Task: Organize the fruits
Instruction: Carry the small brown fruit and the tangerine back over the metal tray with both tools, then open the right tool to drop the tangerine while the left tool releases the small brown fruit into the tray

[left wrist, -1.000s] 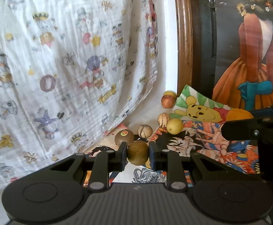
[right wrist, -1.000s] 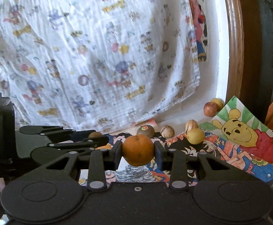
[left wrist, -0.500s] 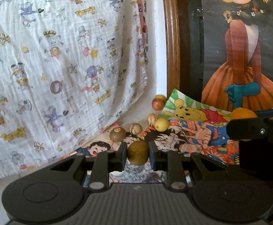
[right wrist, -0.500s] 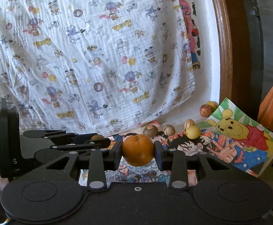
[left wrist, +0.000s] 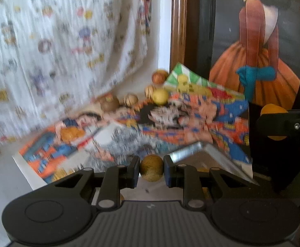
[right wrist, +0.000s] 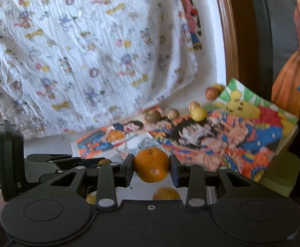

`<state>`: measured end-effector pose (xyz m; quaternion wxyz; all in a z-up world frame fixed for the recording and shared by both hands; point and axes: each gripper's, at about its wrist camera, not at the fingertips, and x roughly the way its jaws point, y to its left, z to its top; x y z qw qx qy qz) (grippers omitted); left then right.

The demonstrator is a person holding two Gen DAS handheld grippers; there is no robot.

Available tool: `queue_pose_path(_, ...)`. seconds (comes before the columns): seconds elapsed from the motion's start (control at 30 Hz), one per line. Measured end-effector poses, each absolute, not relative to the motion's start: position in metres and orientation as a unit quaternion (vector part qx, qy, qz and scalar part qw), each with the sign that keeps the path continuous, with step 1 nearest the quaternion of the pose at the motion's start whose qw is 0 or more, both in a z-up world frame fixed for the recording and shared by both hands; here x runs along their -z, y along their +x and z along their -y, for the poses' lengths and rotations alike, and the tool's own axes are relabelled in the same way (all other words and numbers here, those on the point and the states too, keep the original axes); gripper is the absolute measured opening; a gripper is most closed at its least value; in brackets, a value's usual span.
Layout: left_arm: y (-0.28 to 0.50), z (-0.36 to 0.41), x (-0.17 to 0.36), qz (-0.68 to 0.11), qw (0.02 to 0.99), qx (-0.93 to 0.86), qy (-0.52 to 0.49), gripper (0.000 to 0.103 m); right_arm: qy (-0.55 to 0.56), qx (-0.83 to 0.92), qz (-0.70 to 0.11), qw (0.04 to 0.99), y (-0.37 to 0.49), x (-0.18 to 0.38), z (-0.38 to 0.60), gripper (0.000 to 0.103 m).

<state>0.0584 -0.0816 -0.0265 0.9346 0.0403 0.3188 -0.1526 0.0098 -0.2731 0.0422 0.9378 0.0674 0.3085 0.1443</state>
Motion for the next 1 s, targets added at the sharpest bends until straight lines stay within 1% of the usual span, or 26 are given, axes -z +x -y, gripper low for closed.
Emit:
queue_pose_path(0.33,0.058,0.104,0.075,-0.369,0.912,0.172,0.053,0.026,0.078,-0.121,-0.369,0.918,0.007,0.019,0.284,0.038)
queue_pose_path(0.57,0.052,0.120,0.090,-0.382,0.903,0.184,0.068,0.026,0.079,-0.096,-0.401,0.908,0.009,0.061,0.296,0.038)
queue_pose_path(1.0,0.051,0.127,0.099,-0.390,0.899,0.182,0.084,0.027,0.063,-0.092,-0.421,0.900,0.019,0.087,0.295,0.038)
